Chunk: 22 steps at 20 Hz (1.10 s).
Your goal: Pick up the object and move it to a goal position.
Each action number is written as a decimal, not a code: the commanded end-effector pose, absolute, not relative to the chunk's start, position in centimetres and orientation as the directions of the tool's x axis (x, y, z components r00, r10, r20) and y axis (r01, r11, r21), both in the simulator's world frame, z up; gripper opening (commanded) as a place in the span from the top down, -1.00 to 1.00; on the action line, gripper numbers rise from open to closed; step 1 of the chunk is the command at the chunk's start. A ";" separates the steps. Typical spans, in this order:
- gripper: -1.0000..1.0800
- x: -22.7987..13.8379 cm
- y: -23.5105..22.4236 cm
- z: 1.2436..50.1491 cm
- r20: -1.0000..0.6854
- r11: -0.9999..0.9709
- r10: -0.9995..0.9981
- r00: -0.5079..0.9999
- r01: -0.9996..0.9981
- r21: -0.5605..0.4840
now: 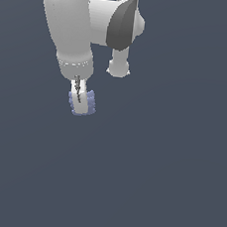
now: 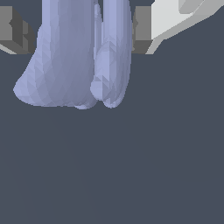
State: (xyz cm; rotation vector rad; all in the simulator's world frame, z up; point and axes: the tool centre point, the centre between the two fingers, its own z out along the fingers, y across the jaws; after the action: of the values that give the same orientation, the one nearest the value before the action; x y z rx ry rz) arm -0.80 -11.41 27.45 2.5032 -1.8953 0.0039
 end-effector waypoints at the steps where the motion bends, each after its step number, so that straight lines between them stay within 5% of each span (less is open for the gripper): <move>1: 1.00 -0.1 -12.0 29.9 0.003 -0.272 -0.962 0.272 -0.962 0.001; 22: 1.00 3.9 -14.8 42.1 0.001 -0.275 -0.962 0.275 -0.962 0.000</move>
State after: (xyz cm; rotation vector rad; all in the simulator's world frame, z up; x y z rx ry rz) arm 3.74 -14.69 41.62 2.5074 -1.8920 0.0010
